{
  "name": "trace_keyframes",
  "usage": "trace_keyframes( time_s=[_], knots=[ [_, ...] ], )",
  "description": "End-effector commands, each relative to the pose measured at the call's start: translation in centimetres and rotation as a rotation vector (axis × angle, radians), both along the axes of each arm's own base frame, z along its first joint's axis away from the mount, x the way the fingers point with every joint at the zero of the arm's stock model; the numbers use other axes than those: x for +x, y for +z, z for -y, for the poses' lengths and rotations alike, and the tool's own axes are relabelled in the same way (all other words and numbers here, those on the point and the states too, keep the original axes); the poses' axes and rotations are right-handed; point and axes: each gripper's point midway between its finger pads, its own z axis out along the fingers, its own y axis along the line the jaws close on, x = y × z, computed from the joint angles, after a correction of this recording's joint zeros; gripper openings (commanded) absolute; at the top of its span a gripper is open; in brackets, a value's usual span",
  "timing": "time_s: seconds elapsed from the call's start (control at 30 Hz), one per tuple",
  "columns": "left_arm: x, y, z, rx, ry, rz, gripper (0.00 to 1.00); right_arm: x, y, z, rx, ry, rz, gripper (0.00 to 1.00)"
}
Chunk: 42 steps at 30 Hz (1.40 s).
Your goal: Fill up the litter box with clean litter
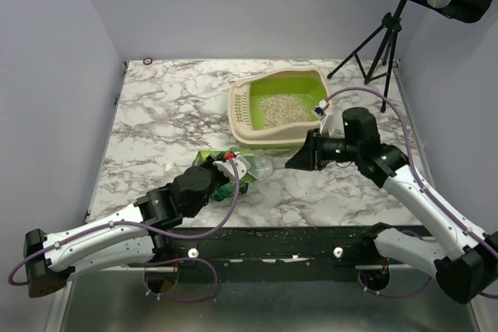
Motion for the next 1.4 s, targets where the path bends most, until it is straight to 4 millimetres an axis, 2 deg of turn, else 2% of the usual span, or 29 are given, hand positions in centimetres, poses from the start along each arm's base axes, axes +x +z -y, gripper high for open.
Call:
trace_keyframes(
  time_s=[0.0,0.2,0.3,0.53,0.63,0.77,0.93,1.03,1.23,1.27,1.37],
  knots=[
    [-0.1,1.9,1.0,-0.073,-0.015,0.014,0.00,1.0,0.0,-2.3,-0.013,0.043,-0.027,0.00],
    [-0.2,2.1,0.9,-0.077,-0.014,0.020,0.00,1.9,-2.5,-4.6,-0.163,0.093,-0.103,0.01],
    [-0.2,2.2,0.9,-0.078,-0.016,0.021,0.00,2.4,-4.4,-5.5,-0.255,0.110,-0.144,0.00],
    [-0.1,2.4,0.5,-0.074,-0.001,0.028,0.00,3.3,-7.4,-7.1,-0.411,0.112,-0.203,0.00],
    [-0.1,2.6,0.2,-0.079,0.004,0.038,0.00,3.3,-8.8,-8.4,-0.404,0.135,-0.238,0.01],
    [-0.1,2.6,0.1,-0.081,0.008,0.045,0.00,2.6,-10.1,-10.7,-0.298,0.200,-0.328,0.00],
    [-0.1,2.3,0.5,-0.074,-0.002,0.037,0.00,1.5,-9.7,-12.5,-0.113,0.238,-0.367,0.00],
    [-0.1,2.2,0.6,-0.072,-0.005,0.034,0.00,1.1,-9.8,-12.7,-0.031,0.218,-0.362,0.00],
    [-0.1,2.0,0.6,-0.063,-0.004,0.030,0.00,1.7,-6.9,-15.0,0.252,0.274,-0.298,0.00],
    [-0.1,2.0,0.6,-0.060,-0.001,0.031,0.00,2.0,-5.7,-15.5,0.326,0.290,-0.267,0.00],
    [0.0,1.8,0.5,-0.052,0.002,0.026,0.00,2.1,-4.5,-16.1,0.427,0.311,-0.265,0.00]
  ],
)
